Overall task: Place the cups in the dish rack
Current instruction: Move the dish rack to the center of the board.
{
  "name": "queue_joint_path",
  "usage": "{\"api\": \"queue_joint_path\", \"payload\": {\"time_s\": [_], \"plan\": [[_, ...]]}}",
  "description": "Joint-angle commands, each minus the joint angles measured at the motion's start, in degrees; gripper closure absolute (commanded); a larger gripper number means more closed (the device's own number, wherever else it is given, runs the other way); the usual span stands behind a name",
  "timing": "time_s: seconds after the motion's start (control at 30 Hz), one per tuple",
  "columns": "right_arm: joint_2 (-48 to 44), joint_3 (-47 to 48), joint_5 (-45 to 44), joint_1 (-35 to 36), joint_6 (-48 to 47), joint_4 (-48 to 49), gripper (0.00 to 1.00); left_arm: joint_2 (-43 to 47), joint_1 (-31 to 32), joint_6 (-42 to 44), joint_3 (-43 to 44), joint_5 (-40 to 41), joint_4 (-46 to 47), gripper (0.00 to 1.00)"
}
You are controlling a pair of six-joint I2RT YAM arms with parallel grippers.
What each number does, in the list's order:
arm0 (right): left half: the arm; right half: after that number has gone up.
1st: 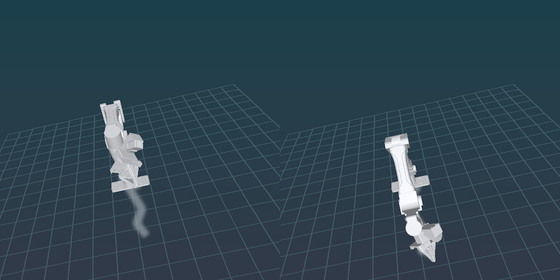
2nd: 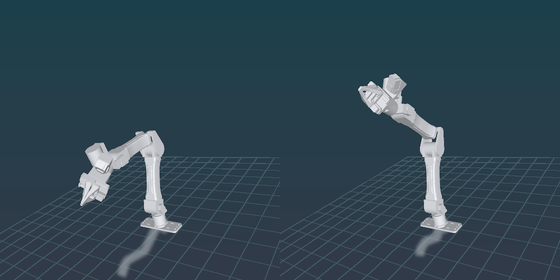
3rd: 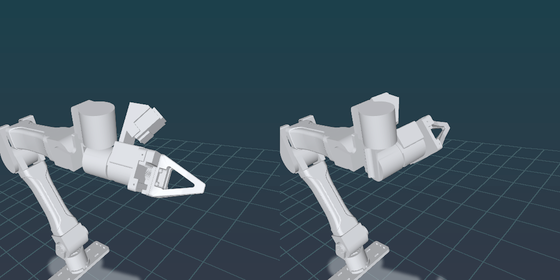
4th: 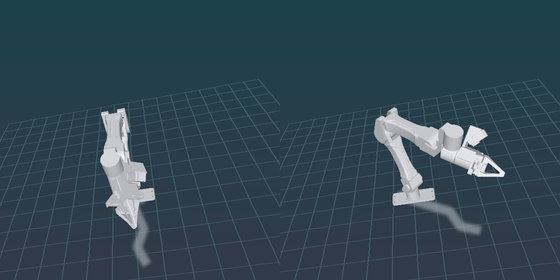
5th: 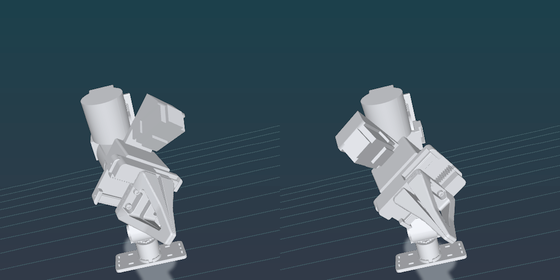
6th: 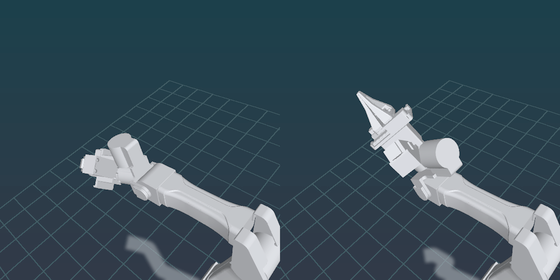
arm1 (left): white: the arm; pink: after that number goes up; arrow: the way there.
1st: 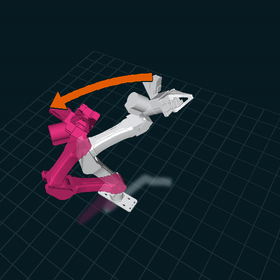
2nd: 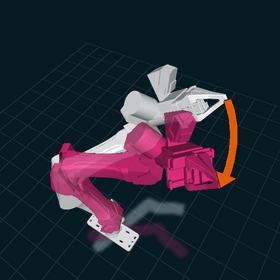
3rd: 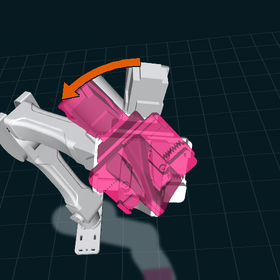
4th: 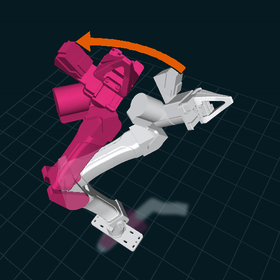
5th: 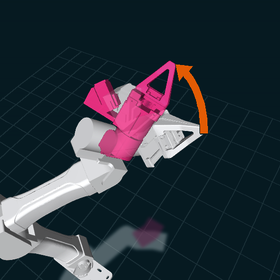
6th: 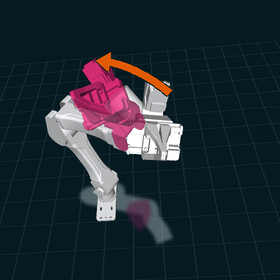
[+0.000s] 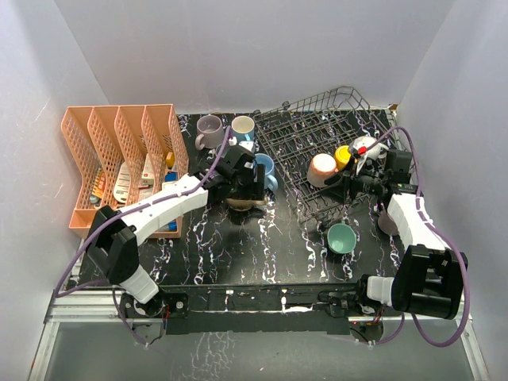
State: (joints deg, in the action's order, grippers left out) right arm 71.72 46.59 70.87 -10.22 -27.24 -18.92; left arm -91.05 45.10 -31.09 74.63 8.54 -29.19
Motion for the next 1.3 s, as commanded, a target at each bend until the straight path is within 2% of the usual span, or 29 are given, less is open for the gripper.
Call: {"api": "queue_joint_path", "payload": {"time_s": [0.0, 0.07, 0.13, 0.4, 0.57, 0.77, 1.0, 1.27], "plan": [[-1.9, 0.4, 0.5, -1.2, 0.7, 3.3, 0.47, 0.7, 0.0, -11.7, -3.8, -15.3, 19.4, 0.35], [-2.2, 0.3, 0.5, -1.5, 0.7, 3.3, 0.47, 0.8, 0.8, -17.5, -7.7, -19.8, 29.1, 0.39], [-2.4, 0.2, 0.5, -1.8, 0.7, 3.3, 0.47, -0.1, 3.4, -19.8, -9.2, -19.9, 33.5, 0.39], [-2.6, 0.0, 0.3, -2.8, 0.9, 3.6, 0.47, -3.4, 17.7, -16.6, -6.2, -3.0, 29.0, 0.39], [-2.6, -0.3, -0.4, -3.3, 1.6, 4.5, 0.47, -9.1, 23.5, -13.4, 0.5, 5.6, 22.4, 0.44], [-3.0, -0.9, -1.4, -4.2, 2.8, 5.8, 0.47, -14.6, 26.5, -12.5, 4.7, 7.4, 24.8, 0.46], [-2.9, -1.3, -2.1, -4.7, 3.5, 6.7, 0.47, -20.9, 28.0, -13.0, 11.8, 12.9, 20.3, 0.47], [-2.7, -1.5, -2.2, -4.9, 3.9, 7.1, 0.47, -27.1, 29.1, -14.0, 17.5, 16.0, 17.1, 0.55]]}}
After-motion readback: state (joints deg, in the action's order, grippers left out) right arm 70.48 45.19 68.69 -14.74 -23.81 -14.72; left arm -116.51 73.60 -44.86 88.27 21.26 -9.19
